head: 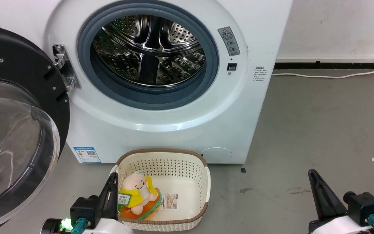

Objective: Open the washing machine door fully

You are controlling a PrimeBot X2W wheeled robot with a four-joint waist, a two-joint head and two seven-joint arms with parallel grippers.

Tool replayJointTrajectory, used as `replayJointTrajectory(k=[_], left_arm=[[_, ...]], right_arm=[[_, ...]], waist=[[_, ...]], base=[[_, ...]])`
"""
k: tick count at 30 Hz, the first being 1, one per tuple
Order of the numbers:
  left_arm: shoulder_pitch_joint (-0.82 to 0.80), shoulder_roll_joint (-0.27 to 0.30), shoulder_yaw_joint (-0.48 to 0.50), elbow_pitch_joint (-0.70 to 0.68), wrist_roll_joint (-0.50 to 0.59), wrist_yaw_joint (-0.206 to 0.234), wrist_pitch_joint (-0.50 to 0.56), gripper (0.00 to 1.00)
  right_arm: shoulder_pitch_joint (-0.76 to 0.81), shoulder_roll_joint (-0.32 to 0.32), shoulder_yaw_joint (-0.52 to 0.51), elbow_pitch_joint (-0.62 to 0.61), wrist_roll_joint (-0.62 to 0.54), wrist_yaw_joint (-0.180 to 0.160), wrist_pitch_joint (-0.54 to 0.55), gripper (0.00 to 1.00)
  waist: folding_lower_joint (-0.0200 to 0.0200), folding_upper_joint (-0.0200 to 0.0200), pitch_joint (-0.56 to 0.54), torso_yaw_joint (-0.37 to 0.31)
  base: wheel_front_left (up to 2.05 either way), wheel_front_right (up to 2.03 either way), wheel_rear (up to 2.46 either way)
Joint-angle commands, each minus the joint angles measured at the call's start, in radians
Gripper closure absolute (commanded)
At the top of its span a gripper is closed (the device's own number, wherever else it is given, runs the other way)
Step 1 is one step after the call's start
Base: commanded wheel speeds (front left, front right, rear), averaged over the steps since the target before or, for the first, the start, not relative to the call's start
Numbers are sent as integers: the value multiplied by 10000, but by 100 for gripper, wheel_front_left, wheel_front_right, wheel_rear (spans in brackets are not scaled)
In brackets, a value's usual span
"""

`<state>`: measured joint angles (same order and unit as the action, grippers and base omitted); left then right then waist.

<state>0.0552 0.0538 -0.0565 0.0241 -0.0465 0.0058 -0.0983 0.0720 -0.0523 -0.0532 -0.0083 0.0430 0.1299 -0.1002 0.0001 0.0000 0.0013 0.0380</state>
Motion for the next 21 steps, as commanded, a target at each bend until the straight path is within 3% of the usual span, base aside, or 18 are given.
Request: replayJointTrajectory(k=[1, 21], left_arm=[[-188, -1, 26, -51, 70, -37, 28, 100], [-344, -16, 257, -132, 239, -46, 437, 100]], right_arm=[[-200, 13, 35, 32, -97, 5, 42, 100], [-423, 16, 248, 54, -240, 6, 453, 100]], waist=[[-1, 0, 0, -5], [-1, 0, -6, -165]], base=[[0, 0, 0], [0, 0, 0]])
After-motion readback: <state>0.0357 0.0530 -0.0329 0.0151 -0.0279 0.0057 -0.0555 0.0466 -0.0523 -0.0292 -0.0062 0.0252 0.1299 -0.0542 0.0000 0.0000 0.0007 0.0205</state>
